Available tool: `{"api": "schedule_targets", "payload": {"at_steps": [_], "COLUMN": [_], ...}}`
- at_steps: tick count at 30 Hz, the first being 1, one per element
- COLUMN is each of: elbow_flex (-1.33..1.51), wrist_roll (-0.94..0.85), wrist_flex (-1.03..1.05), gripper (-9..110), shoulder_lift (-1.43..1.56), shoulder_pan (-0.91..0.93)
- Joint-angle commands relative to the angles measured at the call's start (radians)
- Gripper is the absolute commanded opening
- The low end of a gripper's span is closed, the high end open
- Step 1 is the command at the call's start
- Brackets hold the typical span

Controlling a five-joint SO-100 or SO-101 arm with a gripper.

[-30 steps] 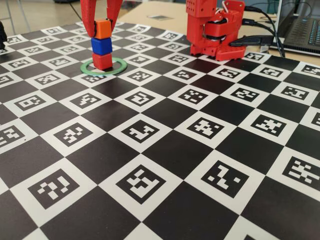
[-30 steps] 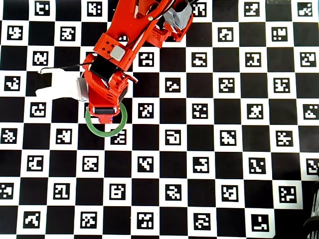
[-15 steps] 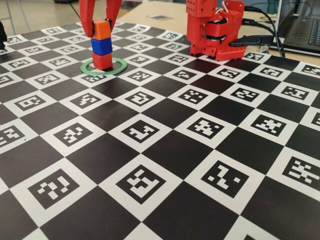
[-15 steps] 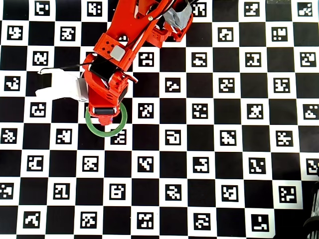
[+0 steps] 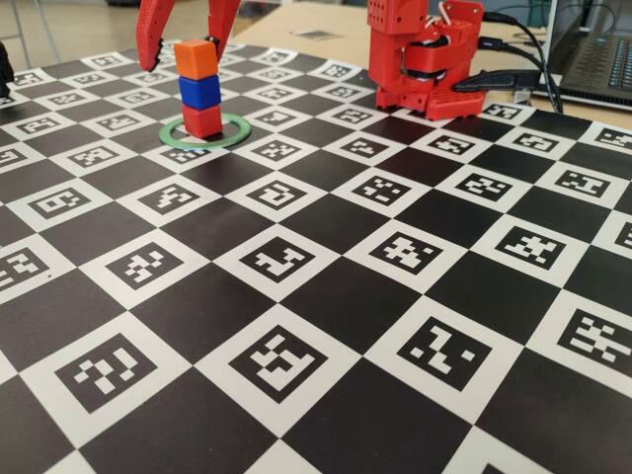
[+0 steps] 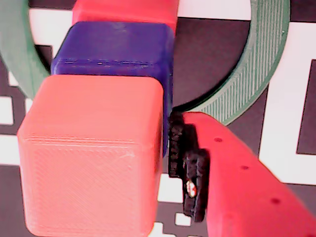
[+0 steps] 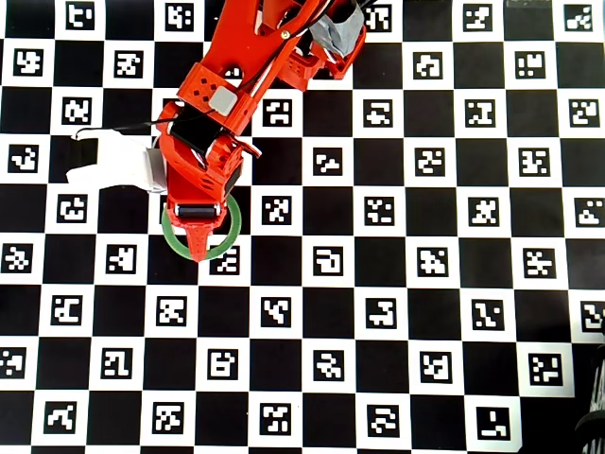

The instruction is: Grab the red cube then put it in the green circle then put the blue cube on top and finally the orange cube on top

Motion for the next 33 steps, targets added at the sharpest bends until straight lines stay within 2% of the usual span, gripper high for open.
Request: {"api": "schedule_targets", "payload": {"at_steps": [1,17,20,23,29,33], "elbow_flex": [-0.049,-0.179,-0.183,-0.173,-0.064,0.1], "wrist_roll": [0.0,0.015,0.041,0.066,0.144,0.109], "wrist_flex": [0.038,0.249,0.265,0.282,0.227,0.123], "gripper": [41,43,39,30,3,-6], "shoulder_lift": [0.072,0.299,0.354,0.405,0.54,0.634], "shoulder_pan": [0.014,0.017,-0.003,-0.052,-0.181,-0.284]}}
